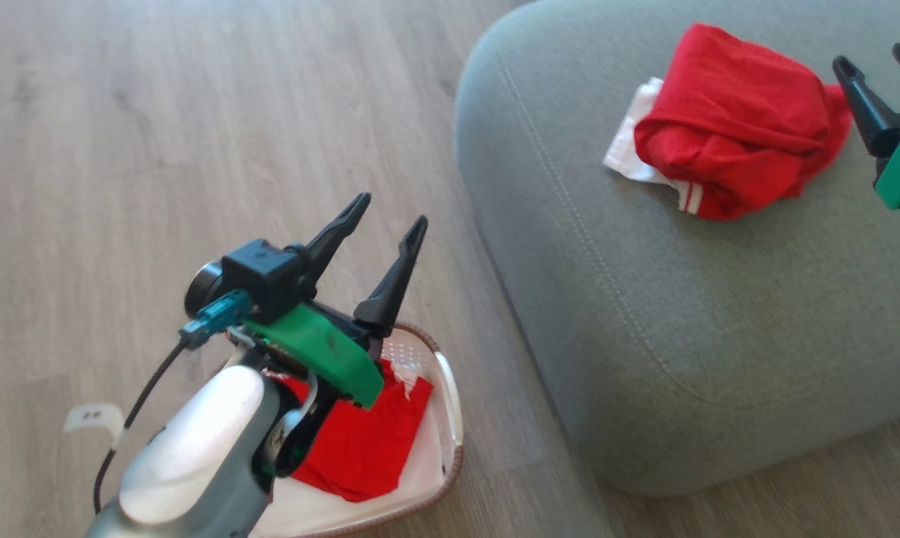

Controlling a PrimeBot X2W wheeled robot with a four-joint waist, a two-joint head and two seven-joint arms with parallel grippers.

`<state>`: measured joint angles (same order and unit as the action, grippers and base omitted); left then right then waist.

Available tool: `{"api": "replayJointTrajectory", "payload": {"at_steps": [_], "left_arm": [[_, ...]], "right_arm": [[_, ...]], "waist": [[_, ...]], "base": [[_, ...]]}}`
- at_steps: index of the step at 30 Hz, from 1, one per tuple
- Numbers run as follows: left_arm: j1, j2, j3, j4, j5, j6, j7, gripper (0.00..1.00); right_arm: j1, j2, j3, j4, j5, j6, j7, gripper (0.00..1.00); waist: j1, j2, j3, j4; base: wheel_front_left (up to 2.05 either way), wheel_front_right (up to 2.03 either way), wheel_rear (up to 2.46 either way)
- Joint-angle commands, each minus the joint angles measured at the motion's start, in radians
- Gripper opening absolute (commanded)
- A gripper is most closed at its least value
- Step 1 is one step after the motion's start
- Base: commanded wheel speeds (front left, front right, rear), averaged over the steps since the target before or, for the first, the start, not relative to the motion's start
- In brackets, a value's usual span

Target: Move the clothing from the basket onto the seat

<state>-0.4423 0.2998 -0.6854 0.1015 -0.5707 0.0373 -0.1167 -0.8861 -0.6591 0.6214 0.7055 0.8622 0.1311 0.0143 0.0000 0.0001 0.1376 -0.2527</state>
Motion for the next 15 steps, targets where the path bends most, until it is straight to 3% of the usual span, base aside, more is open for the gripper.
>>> {"api": "replayJointTrajectory", "payload": {"at_steps": [1,9,15], "left_arm": [[-0.018,0.018,0.055,-0.029,-0.008,0.01,-0.014,1.0],[0.048,0.058,0.113,-0.029,-0.036,0.056,-0.049,1.0],[0.102,0.091,0.155,-0.043,-0.049,0.094,-0.07,1.0]], "right_arm": [[0.025,-0.031,-0.014,-0.043,-0.001,0.0,-0.024,1.0],[0.197,-0.038,-0.158,-0.169,-0.079,0.0,-0.143,1.0],[0.368,0.041,-0.325,-0.274,-0.192,0.0,-0.202,1.0]], "waist": [[0.0,-0.0001,-0.034,0.036],[0.0,-0.0001,-0.089,0.129],[0.0,-0.0001,-0.106,0.189]], "base": [[0.0,0.0,0.0],[0.0,0.0,0.0],[0.0,0.0,0.0]]}}
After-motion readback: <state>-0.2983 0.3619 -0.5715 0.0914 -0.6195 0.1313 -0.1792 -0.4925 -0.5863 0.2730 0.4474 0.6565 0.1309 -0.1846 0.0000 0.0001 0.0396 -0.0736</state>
